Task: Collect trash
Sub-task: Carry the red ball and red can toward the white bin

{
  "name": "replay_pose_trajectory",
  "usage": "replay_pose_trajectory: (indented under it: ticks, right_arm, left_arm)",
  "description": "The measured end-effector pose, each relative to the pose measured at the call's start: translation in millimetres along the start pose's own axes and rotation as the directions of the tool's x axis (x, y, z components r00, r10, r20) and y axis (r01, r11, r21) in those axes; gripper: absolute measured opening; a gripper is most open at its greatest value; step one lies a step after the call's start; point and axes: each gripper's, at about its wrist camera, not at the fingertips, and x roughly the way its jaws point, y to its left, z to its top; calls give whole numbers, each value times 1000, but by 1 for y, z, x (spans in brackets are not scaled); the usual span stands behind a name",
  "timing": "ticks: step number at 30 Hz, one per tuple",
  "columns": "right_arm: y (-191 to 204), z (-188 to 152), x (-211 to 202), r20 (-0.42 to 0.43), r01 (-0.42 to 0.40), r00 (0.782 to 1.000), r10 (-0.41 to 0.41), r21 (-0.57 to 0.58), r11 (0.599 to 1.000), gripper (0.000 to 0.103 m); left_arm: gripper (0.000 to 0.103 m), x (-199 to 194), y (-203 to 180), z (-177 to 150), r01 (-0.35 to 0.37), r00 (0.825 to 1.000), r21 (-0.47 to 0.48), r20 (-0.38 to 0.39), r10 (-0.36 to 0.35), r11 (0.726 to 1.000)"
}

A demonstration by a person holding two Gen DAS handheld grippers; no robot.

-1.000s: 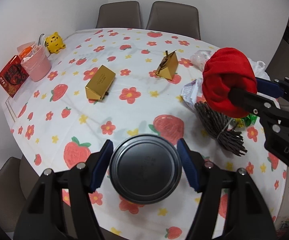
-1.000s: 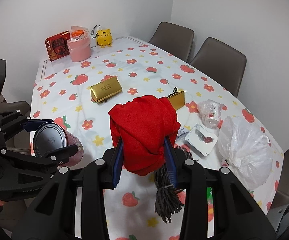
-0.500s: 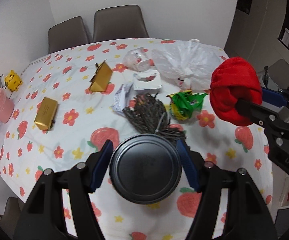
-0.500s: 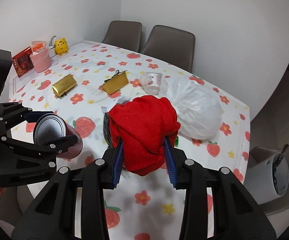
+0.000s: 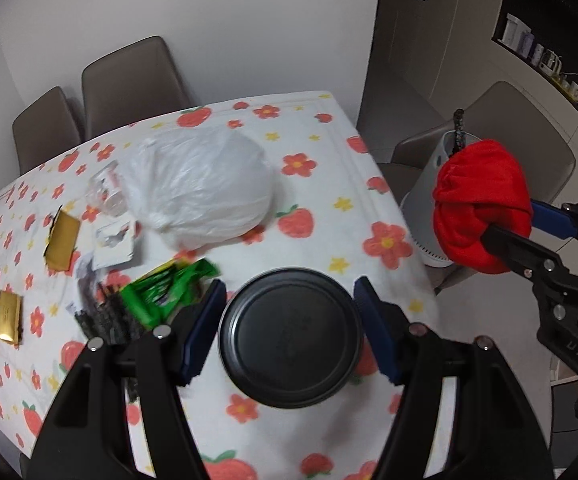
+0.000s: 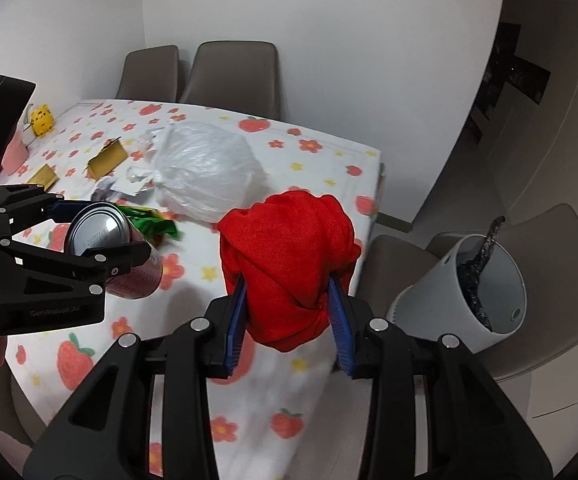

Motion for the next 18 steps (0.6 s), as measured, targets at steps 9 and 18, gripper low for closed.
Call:
replay_pose_trajectory:
  ticks: [9,18]
  right_arm:
    - [-150,-11,3,-8,119,993,-119,101,988,36]
    - [-274,-16,5,5,213,976,-218,179,960,36]
  left_arm:
    - [66,43,-139,84,91,995,142,27,-96,986]
    - [66,91,-253,164,164,982,250,49,-182,954]
